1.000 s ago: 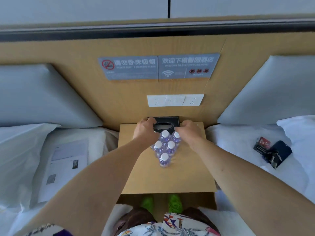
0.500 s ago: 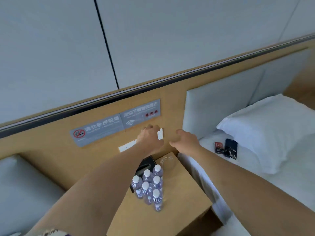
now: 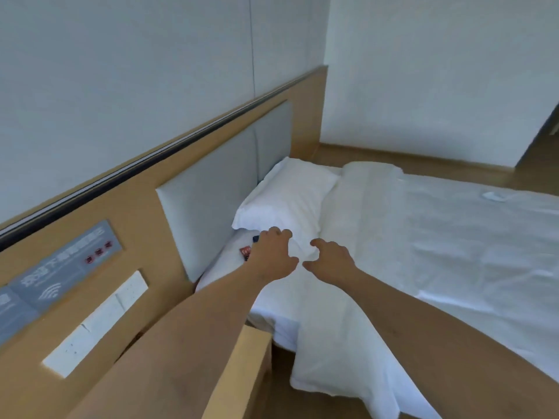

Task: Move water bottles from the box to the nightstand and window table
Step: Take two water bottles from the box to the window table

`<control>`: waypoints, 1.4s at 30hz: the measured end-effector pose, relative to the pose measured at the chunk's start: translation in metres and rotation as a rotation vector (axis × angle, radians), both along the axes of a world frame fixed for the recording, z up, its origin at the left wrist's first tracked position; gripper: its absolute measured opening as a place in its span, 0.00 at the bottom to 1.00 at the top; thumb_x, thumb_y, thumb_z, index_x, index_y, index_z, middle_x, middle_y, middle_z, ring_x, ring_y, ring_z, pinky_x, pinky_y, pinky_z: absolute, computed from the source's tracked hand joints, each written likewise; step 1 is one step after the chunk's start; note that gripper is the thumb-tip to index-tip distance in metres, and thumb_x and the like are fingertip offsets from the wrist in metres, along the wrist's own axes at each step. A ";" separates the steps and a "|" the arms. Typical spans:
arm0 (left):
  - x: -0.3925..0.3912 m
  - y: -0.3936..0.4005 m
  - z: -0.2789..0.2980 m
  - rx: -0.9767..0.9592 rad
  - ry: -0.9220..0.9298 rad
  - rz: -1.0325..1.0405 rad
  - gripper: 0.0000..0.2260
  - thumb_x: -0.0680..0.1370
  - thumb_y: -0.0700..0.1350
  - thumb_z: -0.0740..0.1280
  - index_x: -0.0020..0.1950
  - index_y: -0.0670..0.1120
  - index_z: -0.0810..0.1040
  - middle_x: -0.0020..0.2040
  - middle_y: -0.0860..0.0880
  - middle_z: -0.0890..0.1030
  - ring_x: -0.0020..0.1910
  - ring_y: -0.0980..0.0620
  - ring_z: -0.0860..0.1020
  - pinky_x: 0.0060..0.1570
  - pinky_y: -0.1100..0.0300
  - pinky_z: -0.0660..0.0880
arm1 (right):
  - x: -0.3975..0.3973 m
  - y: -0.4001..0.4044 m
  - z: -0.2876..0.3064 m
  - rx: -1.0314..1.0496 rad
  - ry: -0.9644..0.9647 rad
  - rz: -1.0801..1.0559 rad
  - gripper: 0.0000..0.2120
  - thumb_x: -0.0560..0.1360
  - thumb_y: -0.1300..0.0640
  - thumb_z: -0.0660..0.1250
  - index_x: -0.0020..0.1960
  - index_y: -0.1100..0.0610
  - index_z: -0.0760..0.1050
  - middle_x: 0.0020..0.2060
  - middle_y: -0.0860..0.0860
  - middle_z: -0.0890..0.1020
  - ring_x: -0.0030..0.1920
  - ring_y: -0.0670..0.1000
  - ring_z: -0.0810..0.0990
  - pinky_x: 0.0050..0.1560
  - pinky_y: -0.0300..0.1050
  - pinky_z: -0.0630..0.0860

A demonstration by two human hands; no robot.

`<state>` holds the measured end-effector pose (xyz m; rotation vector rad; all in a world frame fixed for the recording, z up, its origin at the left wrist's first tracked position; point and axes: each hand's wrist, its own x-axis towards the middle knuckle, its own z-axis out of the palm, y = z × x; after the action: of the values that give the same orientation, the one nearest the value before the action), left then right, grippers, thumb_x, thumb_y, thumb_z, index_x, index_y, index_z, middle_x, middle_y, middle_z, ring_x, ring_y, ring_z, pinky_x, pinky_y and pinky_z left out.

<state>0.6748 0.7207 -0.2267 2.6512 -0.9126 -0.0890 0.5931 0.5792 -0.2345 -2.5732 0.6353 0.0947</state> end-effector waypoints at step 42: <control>-0.752 -0.670 -0.033 0.099 0.020 -1.539 0.22 0.77 0.49 0.68 0.70 0.46 0.71 0.66 0.47 0.71 0.67 0.43 0.68 0.60 0.49 0.73 | -0.821 -0.459 -0.045 0.087 0.010 -1.626 0.32 0.75 0.46 0.68 0.77 0.45 0.65 0.68 0.53 0.75 0.71 0.58 0.69 0.61 0.51 0.73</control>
<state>-0.0774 0.0504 -0.2599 1.3699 -2.6496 -0.4895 -0.2275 0.1197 -0.2791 -1.2899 2.3221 -0.3833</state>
